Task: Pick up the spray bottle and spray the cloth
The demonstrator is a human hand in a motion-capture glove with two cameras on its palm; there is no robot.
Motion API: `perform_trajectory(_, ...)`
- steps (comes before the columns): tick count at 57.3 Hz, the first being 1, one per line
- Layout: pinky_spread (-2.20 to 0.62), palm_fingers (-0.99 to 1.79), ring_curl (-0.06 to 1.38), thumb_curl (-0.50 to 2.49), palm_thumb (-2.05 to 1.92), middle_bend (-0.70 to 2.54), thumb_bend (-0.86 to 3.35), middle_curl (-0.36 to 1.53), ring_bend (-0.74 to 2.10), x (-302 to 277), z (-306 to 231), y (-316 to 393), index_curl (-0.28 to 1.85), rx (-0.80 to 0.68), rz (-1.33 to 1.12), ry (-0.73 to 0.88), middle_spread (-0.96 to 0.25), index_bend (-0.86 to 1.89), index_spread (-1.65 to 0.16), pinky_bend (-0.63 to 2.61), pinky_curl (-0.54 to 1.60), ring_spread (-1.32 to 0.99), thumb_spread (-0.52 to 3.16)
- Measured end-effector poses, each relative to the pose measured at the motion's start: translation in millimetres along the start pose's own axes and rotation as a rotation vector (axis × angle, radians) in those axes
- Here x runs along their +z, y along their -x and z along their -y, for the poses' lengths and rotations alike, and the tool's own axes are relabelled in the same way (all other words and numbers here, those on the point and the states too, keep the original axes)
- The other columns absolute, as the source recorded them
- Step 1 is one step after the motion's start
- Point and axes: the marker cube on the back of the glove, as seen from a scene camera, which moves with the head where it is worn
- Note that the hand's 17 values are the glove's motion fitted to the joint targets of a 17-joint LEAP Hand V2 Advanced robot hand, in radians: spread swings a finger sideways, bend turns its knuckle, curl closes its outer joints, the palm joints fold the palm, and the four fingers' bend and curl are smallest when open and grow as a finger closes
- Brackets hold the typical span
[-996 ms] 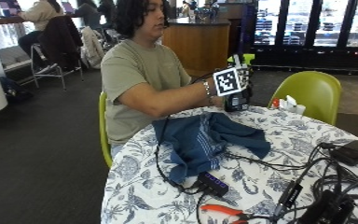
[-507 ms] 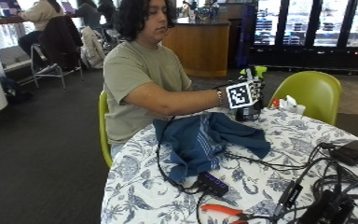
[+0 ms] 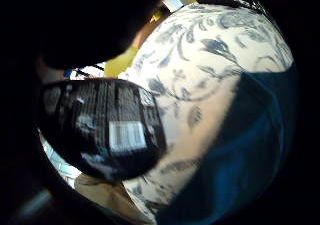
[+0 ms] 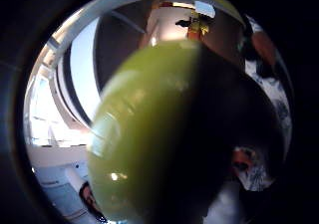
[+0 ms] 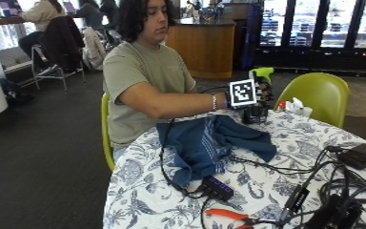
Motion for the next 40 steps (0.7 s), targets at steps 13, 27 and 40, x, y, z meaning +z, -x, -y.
perform_trajectory(13, 0.19, 0.5, 0.36, 0.56, 0.58, 0.3, -0.05, 0.41, 0.3, -57, -47, -6, 0.44, -0.074, -0.411, 0.075, -0.04, 0.15, -0.32, 0.18, 0.32, -0.09, 0.95)
perform_trajectory(27, 0.22, 0.47, 0.35, 0.45, 0.49, 0.25, -0.04, 0.38, 0.3, -115, -124, -10, 0.37, -0.067, -0.73, 0.191, -0.04, 0.15, -0.36, 0.18, 0.3, -0.09, 1.0)
perform_trajectory(40, 0.22, 0.4, 0.35, 0.39, 0.44, 0.26, -0.04, 0.39, 0.32, -142, -201, 9, 0.31, -0.108, -0.9, 0.24, -0.06, 0.11, -0.4, 0.18, 0.3, -0.1, 1.03)
